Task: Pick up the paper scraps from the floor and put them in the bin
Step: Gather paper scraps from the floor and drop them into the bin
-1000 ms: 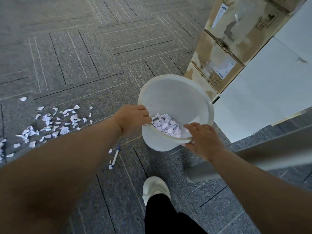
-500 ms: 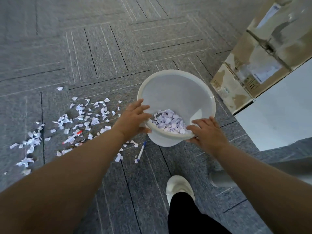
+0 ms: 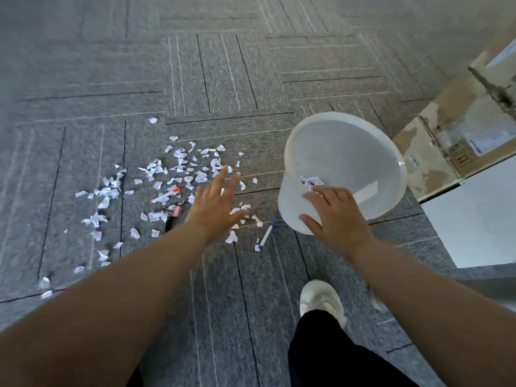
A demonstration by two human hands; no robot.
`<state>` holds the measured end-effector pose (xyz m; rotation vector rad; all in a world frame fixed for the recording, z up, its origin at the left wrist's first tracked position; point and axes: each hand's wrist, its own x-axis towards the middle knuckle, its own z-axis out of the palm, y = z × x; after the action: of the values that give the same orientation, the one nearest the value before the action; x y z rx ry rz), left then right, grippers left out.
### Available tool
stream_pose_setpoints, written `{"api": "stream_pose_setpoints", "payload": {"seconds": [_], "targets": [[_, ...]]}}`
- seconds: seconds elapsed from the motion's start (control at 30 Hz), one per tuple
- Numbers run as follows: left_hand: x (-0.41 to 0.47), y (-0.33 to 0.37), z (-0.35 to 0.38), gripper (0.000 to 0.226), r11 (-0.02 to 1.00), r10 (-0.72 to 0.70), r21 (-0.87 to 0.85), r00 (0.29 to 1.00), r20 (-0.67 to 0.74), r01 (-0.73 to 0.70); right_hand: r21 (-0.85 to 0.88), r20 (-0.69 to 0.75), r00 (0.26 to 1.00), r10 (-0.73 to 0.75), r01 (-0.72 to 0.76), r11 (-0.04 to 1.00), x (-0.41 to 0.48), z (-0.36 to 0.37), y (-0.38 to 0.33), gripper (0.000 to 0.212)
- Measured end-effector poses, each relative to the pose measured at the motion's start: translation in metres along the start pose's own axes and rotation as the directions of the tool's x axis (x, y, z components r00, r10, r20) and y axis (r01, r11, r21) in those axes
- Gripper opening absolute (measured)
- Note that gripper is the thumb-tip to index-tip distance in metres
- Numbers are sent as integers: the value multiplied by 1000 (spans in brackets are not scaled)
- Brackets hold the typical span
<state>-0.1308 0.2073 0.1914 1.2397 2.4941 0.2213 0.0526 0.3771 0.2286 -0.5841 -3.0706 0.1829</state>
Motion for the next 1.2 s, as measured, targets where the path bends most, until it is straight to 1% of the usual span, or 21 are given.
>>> {"api": "stream_pose_setpoints", "payload": {"seconds": [0.07, 0.13, 0.23, 0.3, 0.4, 0.53, 0.6, 0.67, 0.7, 0.77, 0.8, 0.83, 0.9, 0.93, 1.0, 1.03, 1.1, 1.13, 1.2], "targets": [[-28, -49, 7, 75, 993, -121, -11, 992, 24, 122, 28, 10, 995, -97, 97, 995, 16, 14, -35, 46], [-54, -92, 18, 72, 975, -220, -1, 974, 46, 221, 69, 86, 982, -168, 162, 984, 31, 39, -71, 45], [-87, -146, 42, 69, 947, -320, -4, 943, 88, 322, 124, 181, 961, -211, 190, 974, 47, 89, -121, 41], [-104, -178, 65, 70, 930, -364, 2, 924, 120, 367, 168, 237, 947, -217, 180, 969, 54, 124, -152, 45], [-122, -223, 101, 78, 903, -427, 31, 891, 152, 428, 179, 377, 898, -226, 169, 969, 62, 178, -189, 61], [-138, -276, 133, 105, 864, -503, 114, 847, 175, 490, 110, 538, 827, -162, 121, 987, 65, 237, -223, 99], [-143, -300, 143, 113, 849, -527, 140, 835, 160, 509, 68, 561, 816, -140, 123, 990, 59, 258, -235, 113], [-148, -322, 152, 114, 821, -570, 120, 810, 139, 558, 40, 540, 837, -87, 78, 996, 53, 276, -242, 119], [-151, -331, 155, 113, 792, -611, 91, 781, 129, 604, 29, 522, 851, -57, 50, 998, 51, 282, -244, 119], [-157, -347, 161, 105, 697, -712, -24, 696, 96, 716, 29, 486, 873, -32, 21, 999, 48, 293, -249, 116], [-162, -354, 164, 101, 658, -744, -86, 663, 85, 748, 47, 475, 878, -57, 39, 998, 45, 297, -255, 113], [-166, -358, 167, 97, 653, -746, -123, 663, 66, 747, 71, 455, 884, -104, 80, 994, 40, 299, -260, 110], [-174, -358, 173, 92, 704, -700, -133, 713, 30, 697, 111, 425, 884, -193, 161, 981, 29, 303, -272, 106], [-178, -356, 175, 90, 729, -675, -137, 738, 22, 671, 125, 419, 884, -209, 171, 977, 24, 305, -280, 104], [-183, -350, 179, 87, 779, -615, -138, 788, 27, 612, 167, 407, 893, -194, 136, 976, 17, 309, -298, 98], [-184, -346, 180, 86, 821, -557, -120, 829, 42, 558, 197, 401, 896, -189, 117, 973, 14, 310, -306, 95], [-183, -339, 182, 83, 926, -368, -56, 926, 84, 373, 262, 365, 904, -222, 129, 956, 12, 311, -321, 88], [-181, -337, 182, 81, 962, -267, -30, 958, 106, 272, 297, 331, 909, -252, 154, 943, 12, 311, -327, 85], [-174, -332, 183, 77, 991, -130, 4, 985, 116, 131, 351, 260, 925, -278, 177, 920, 15, 311, -332, 79]]}}
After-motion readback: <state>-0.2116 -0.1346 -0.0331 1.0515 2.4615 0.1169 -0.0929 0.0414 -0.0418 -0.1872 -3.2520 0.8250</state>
